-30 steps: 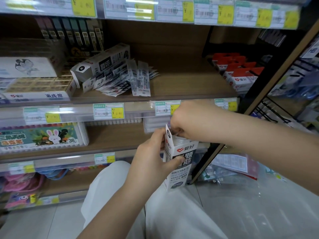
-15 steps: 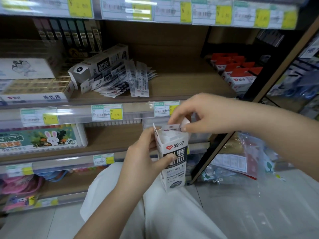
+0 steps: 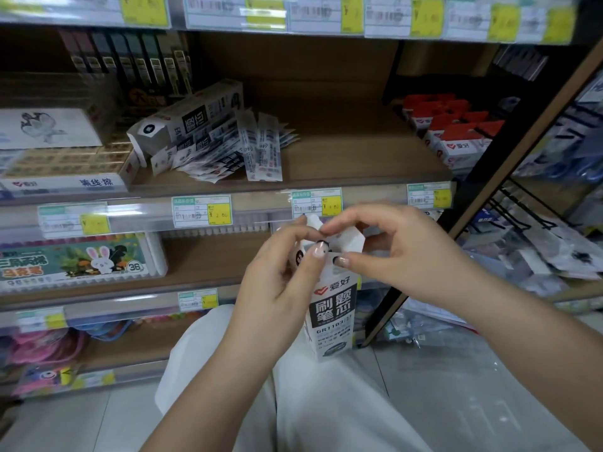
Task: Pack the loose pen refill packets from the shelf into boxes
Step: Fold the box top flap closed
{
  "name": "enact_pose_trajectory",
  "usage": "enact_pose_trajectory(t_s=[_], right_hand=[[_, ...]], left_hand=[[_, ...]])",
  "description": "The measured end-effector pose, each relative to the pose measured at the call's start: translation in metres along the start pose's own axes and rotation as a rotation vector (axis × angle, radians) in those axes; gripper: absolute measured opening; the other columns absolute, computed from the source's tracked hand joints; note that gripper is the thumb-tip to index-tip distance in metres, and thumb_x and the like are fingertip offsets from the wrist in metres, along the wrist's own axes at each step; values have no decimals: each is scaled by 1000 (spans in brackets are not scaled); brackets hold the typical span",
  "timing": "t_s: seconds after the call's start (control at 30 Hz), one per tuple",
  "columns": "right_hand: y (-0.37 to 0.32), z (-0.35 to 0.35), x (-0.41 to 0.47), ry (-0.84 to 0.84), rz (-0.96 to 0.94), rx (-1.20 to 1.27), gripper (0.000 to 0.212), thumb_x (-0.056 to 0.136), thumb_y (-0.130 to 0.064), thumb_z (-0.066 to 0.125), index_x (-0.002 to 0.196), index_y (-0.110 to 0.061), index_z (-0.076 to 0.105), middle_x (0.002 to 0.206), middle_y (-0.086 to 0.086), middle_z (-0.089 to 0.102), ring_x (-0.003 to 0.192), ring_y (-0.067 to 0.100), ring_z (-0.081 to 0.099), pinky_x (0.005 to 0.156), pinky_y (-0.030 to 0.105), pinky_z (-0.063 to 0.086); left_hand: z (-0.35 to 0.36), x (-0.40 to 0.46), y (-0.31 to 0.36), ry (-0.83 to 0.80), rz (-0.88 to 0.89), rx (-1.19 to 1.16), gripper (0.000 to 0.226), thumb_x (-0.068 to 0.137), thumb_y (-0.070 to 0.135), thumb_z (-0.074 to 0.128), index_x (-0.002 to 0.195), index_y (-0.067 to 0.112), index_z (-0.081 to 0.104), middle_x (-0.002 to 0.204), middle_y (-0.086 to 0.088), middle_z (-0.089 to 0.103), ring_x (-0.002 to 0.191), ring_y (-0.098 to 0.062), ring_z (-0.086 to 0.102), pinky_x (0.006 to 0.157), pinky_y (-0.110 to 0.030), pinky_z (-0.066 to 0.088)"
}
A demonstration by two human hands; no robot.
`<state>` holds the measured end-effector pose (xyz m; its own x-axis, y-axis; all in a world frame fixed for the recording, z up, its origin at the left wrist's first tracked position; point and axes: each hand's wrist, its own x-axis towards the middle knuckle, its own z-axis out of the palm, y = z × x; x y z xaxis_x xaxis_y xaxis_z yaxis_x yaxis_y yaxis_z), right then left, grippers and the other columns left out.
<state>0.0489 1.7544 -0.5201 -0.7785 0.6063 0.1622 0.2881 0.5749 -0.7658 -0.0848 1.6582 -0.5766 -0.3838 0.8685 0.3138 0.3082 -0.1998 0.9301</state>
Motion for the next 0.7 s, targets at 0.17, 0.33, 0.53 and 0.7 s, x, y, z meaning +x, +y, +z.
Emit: enact_pose_trajectory(t_s=[0.17,0.33,0.53,0.7], right_hand=[[5,13,-11,81,-59,47,42,72,-16,69,107,-38,61,105,-19,57,96,8,59,85,37,53],[15,22,-19,109,7,202,49,73,-14,63,116,-37,56,106,-16,60,98,9,59,89,29,52],[20,35,-28,150,-45,264,39,76,-24,58,114,-28,58,114,-11,60,112,8,57,93,22,47],[22,37,-32,185,-64,432,35,83,-26,51,117,-20,57,118,-3,62,113,5,57,89,14,44]], left_hand=[[5,-2,2,-15,70,147,14,86,36,46,85,32,60,98,30,59,100,5,55,76,-13,45],[7,-1,7,18,71,238,9,83,25,53,83,22,61,91,20,58,74,2,53,64,-38,53],[12,3,11,-4,95,300,14,84,18,49,79,15,62,79,9,61,77,-1,53,65,-11,39],[14,-2,6,-21,122,266,25,87,35,46,82,18,62,85,11,61,83,-2,55,69,-15,40]])
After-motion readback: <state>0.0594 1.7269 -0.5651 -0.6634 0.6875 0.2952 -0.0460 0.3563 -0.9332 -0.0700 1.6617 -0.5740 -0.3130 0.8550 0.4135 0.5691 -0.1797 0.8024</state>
